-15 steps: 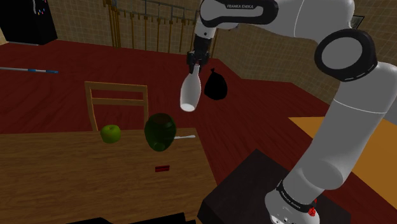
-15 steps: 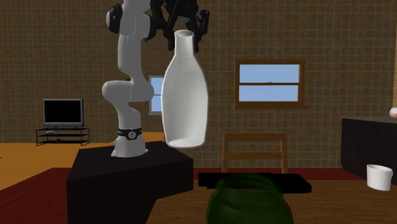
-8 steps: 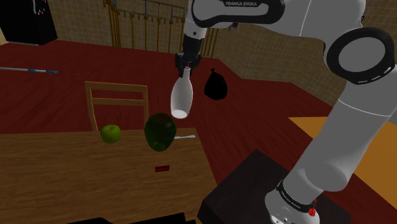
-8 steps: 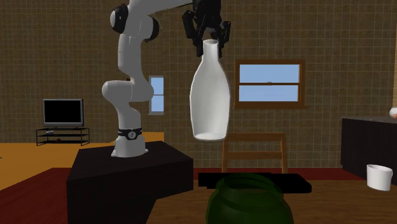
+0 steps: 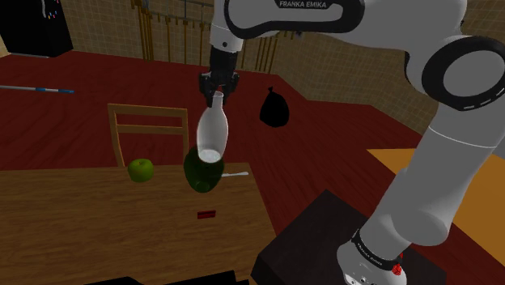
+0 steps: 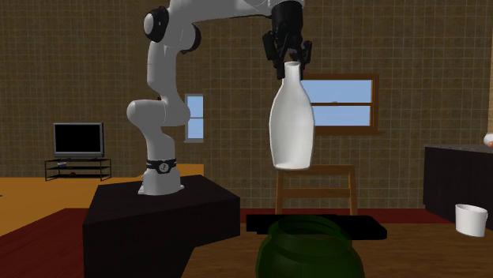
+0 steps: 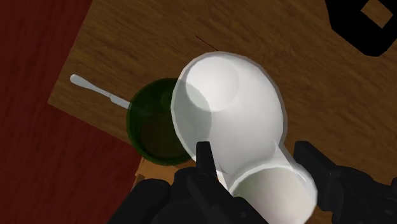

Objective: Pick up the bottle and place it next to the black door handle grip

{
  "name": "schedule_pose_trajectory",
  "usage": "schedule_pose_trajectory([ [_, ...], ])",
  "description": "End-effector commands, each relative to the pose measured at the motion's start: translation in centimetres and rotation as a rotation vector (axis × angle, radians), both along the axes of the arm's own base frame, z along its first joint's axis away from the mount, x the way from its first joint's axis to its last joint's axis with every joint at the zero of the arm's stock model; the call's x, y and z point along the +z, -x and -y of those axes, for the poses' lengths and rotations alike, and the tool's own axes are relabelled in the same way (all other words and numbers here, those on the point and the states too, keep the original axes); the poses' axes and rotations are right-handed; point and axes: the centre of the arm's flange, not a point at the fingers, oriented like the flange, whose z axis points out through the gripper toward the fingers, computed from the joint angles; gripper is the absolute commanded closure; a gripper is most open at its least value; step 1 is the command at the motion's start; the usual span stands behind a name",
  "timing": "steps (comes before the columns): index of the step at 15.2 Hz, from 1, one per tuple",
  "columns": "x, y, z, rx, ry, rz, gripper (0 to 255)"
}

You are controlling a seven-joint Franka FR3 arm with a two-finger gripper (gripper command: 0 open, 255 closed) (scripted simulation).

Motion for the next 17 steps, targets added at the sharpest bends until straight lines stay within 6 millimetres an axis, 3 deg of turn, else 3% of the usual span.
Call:
schedule_pose_trajectory([
  [1, 0.2, 0.4, -2.6, -0.001, 0.0, 0.001, 255],
  [10, 0.3, 3.3, -14.2, -0.001, 0.0, 0.001, 255],
  [17, -3.4, 3.3, -14.2, -0.001, 0.0, 0.001, 255],
])
